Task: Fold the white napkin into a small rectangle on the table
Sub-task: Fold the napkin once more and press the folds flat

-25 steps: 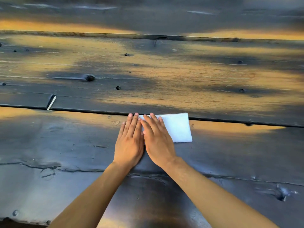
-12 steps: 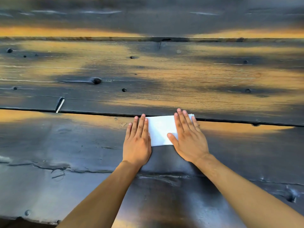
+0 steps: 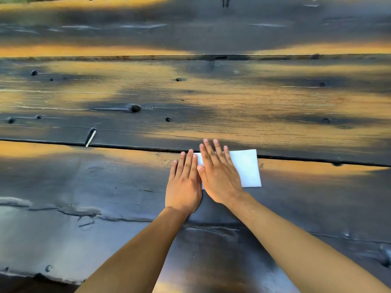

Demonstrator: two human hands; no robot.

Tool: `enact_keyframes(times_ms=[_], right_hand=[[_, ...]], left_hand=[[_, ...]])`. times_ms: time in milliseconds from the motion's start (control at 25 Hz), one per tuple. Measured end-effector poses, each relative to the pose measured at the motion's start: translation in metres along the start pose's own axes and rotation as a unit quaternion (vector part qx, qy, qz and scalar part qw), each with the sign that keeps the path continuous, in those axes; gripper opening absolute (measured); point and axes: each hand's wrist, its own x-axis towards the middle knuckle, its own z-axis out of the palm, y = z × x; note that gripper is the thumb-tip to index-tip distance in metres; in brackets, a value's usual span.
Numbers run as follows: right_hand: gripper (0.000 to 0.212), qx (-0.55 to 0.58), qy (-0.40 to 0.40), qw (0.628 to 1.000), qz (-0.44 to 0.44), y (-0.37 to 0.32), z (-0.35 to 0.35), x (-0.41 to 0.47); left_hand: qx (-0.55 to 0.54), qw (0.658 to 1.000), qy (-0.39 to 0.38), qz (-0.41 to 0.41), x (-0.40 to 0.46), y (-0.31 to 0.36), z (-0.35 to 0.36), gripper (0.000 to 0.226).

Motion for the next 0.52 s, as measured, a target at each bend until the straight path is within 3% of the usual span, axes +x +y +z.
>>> enact_keyframes(times_ms=[200, 520], right_hand=[[0.069, -0.079, -0.022, 0.996, -0.021, 0.041, 0.011, -0.02], [0.072, -0.071, -0.019, 0.994, 0.08, 0.108, -0.015, -0.048]], left_hand=[[-0.006, 1.0, -0.007, -0.003, 0.0, -0.001, 0.0, 0.057], [-0.009, 0.999, -0.039, -0.009, -0.001, 0.0, -0.005, 0.06]])
